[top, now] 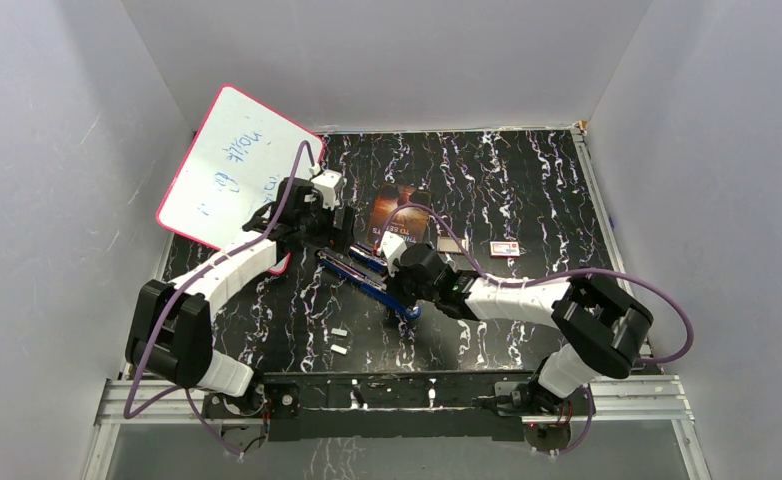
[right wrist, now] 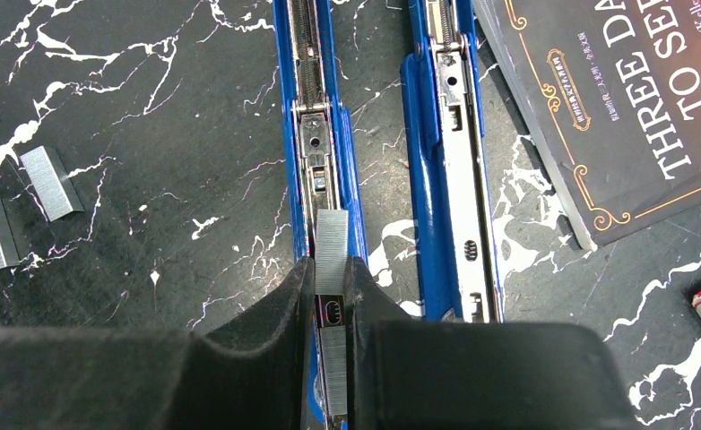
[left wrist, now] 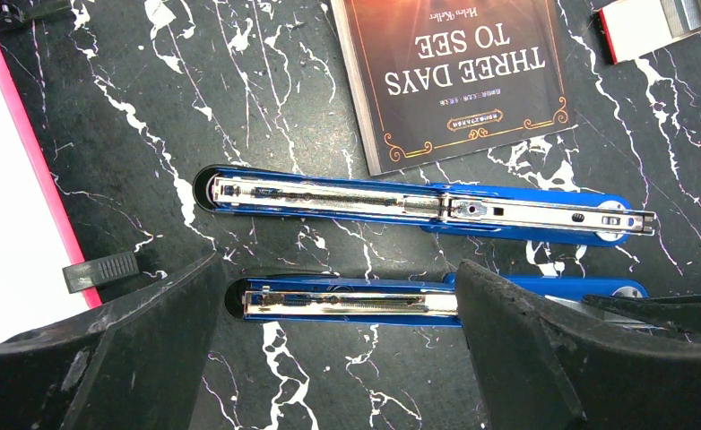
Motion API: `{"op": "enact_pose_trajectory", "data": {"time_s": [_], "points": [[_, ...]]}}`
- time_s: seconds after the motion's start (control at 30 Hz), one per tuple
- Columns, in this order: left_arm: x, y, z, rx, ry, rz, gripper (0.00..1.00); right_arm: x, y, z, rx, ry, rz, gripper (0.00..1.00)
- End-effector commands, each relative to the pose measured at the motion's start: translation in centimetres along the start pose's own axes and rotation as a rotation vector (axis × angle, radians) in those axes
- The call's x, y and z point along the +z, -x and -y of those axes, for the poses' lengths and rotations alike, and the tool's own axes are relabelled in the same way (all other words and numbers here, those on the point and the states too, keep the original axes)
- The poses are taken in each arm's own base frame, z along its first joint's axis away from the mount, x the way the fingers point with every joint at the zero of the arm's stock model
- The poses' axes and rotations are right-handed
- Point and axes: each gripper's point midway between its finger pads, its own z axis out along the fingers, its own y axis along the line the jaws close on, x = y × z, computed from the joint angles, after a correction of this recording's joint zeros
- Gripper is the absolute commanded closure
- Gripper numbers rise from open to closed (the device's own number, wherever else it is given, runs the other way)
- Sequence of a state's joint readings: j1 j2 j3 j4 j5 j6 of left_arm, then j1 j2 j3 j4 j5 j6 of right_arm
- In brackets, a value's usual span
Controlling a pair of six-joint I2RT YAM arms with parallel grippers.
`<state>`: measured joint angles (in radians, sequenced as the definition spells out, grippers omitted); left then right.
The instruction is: Load the staples into the stapler
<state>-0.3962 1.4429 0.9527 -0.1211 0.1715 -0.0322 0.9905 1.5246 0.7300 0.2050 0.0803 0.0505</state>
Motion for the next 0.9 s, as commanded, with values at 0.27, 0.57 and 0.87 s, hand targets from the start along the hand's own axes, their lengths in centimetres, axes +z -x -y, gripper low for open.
{"op": "enact_pose_trajectory", "data": {"time_s": [0.27, 0.57, 0.87], "points": [[-0.8, 0.9, 0.3, 0.023, -0.004, 0.026, 0.02, -0.5, 2.2, -0.3, -0.011, 0.003, 0.051, 0.97], [-0.8, 0.9, 0.3, 0.023, -0.004, 0.027, 0.02, -1.8, 5.5, -0.9, -0.044, 0.038, 0.161, 0.97], [-0.8, 0.8, 0.3, 0.024, -0.002, 0.024, 0.02, -1.0, 4.3, -1.3, -0.035, 0.061, 0.122, 0.97]]}}
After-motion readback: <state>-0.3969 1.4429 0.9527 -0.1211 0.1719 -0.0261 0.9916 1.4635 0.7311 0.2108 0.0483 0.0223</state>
